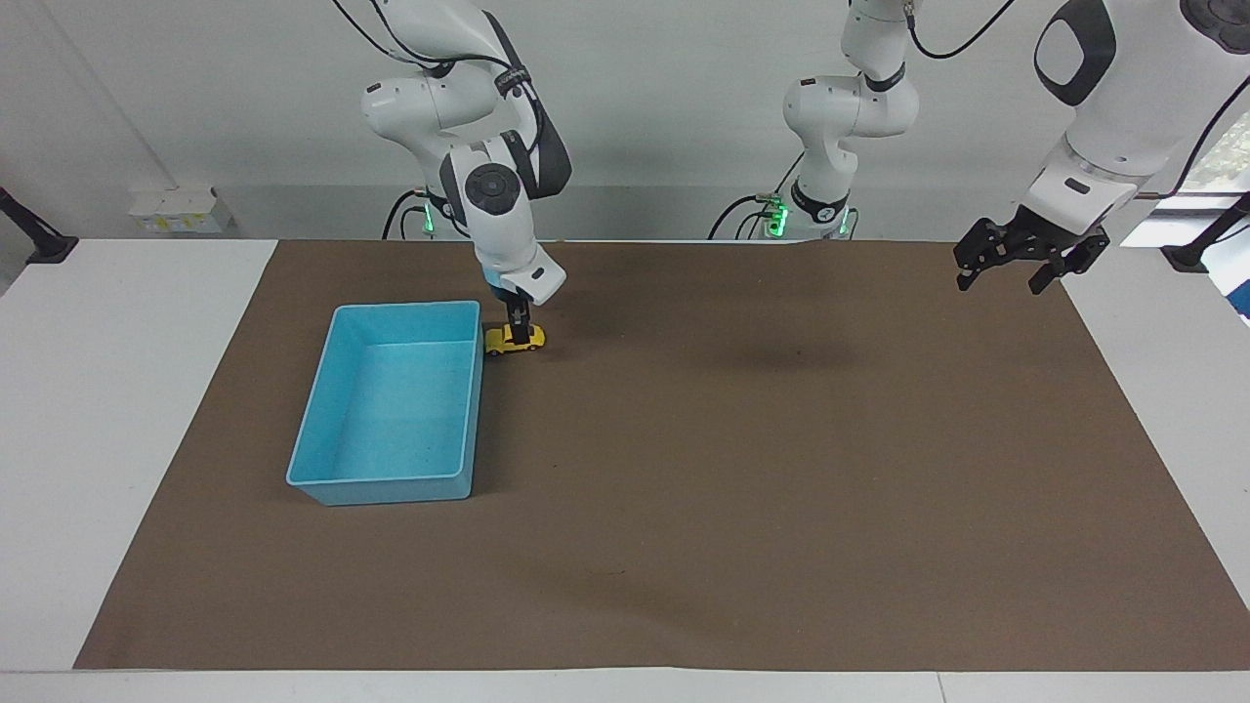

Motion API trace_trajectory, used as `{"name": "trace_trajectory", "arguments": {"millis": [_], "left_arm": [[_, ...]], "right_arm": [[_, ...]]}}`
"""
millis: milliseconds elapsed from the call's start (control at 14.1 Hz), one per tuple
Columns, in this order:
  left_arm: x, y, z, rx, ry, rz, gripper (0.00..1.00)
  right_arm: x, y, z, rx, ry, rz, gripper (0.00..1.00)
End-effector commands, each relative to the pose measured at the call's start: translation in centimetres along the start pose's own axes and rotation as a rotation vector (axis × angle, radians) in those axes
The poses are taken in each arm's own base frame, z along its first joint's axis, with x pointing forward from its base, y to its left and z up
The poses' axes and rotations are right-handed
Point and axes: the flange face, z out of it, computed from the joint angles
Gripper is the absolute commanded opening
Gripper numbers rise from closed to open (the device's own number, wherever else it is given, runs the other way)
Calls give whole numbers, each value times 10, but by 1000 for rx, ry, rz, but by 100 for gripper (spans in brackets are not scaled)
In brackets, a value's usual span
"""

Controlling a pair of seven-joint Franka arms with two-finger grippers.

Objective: Wind up and store yellow beetle car
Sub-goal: 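Lower the right gripper beside the bin and grasp the yellow car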

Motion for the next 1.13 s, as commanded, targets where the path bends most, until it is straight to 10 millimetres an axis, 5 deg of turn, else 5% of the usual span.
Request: {"name": "trace_trajectory", "arguments": {"millis": [0,141,565,777,848,1060], "left_arm": [[-3,-3,-5,20,-9,-13,100],[-3,-3,-5,20,-9,-13,100],[-3,-3,-5,20,-9,-13,100],[-3,-3,-6,20,-7,-13,100],[-3,-3,-6,20,-7,-13,100],[-3,-3,-5,20,-9,-13,100]], "right_arm": [[-5,-5,12,-16,-2,-24,100],[-8,-10,29,-44,-6,-35,100],[-9,-9,42,-25,-16,-37,99],[-5,-9,40,-21,-27,-34,36],[-5,-9,40,-21,-33,-38,22],[-3,-2,32,-32,-32,-34,7]]}}
